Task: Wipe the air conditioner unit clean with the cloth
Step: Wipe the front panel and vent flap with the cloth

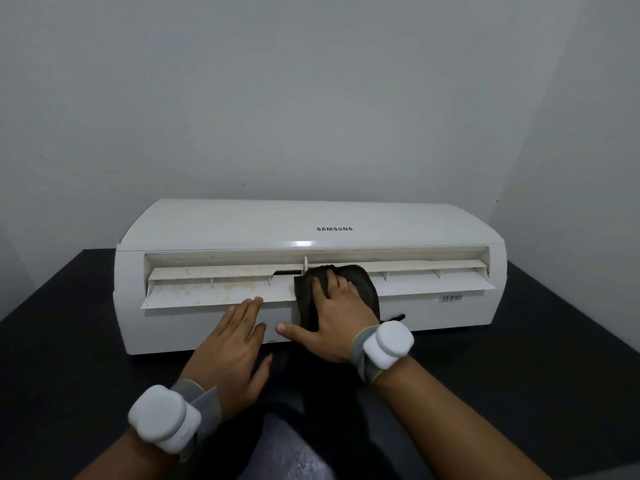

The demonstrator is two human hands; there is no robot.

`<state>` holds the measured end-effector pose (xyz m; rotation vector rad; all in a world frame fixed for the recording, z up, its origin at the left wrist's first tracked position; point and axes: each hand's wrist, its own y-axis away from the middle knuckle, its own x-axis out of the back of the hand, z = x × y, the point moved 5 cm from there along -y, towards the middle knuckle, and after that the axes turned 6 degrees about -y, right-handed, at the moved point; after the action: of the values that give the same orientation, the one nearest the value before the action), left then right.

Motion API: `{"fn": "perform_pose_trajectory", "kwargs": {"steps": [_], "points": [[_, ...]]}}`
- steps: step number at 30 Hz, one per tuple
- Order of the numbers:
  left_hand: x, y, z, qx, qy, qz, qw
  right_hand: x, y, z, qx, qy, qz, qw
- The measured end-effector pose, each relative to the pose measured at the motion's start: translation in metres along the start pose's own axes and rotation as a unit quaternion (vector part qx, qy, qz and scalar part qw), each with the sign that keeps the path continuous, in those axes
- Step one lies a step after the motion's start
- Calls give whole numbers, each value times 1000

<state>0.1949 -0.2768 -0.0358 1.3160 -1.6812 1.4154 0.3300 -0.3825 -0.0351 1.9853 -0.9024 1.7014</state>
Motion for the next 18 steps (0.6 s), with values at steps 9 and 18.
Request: {"fn": "perform_pose_trajectory", "kwargs": {"steps": [9, 18], "points": [[2, -1, 1, 3, 9, -11, 1000, 8, -15, -11, -29, 38, 8, 999], [1, 1, -1, -6, -16, -22, 1000, -2, 16, -20, -53, 105, 54, 992]]}}
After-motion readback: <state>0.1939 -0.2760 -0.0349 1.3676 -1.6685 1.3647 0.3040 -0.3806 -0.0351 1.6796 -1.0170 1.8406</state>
